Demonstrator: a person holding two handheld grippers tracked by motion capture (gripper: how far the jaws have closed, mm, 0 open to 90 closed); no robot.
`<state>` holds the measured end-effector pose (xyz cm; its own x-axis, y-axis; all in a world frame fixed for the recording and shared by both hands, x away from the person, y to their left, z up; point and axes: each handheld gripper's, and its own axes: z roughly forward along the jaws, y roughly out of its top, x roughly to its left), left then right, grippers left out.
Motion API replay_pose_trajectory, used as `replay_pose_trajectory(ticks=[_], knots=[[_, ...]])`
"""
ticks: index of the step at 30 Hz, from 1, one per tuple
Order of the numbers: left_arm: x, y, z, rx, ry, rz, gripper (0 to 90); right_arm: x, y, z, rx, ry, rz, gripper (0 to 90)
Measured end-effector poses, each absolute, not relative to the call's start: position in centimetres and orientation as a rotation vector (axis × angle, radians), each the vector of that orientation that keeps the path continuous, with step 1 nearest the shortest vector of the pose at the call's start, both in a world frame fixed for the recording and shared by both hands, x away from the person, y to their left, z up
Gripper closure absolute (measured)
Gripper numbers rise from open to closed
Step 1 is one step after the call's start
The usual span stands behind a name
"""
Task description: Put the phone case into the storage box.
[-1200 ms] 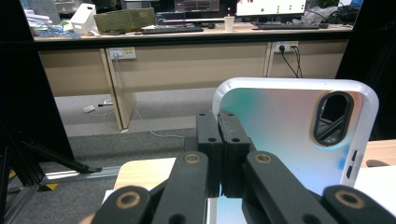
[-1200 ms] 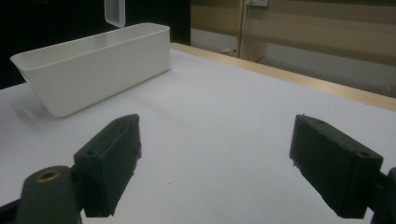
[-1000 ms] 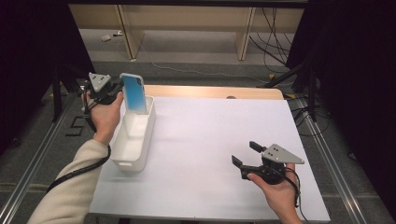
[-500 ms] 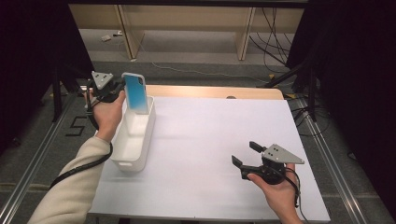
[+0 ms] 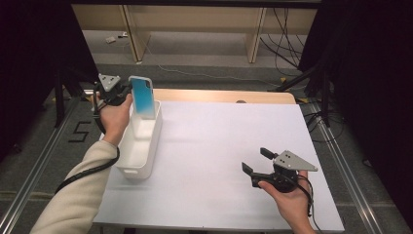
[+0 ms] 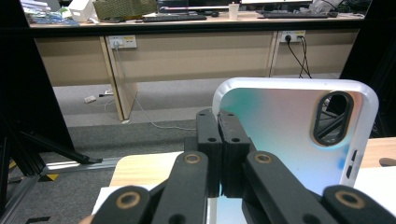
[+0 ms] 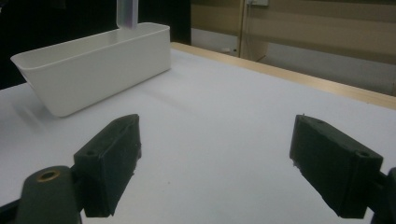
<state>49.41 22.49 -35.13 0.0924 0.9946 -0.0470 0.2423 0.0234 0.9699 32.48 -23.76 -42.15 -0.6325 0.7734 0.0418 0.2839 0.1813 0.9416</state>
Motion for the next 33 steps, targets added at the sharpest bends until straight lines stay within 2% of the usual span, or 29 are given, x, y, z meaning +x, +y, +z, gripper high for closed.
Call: replay_pose_trajectory(ticks=[12, 33], knots=[[50.2, 22.8, -35.3, 1.433, 1.285, 1.024, 88.5, 32.5, -23.7, -42.2, 1.001, 2.014, 1.459, 17.6], [51.5, 23.1, -36.3, 1.424, 1.360, 0.996, 88.5, 32.6, -23.7, -42.3, 0.991, 2.019, 1.463, 17.6]])
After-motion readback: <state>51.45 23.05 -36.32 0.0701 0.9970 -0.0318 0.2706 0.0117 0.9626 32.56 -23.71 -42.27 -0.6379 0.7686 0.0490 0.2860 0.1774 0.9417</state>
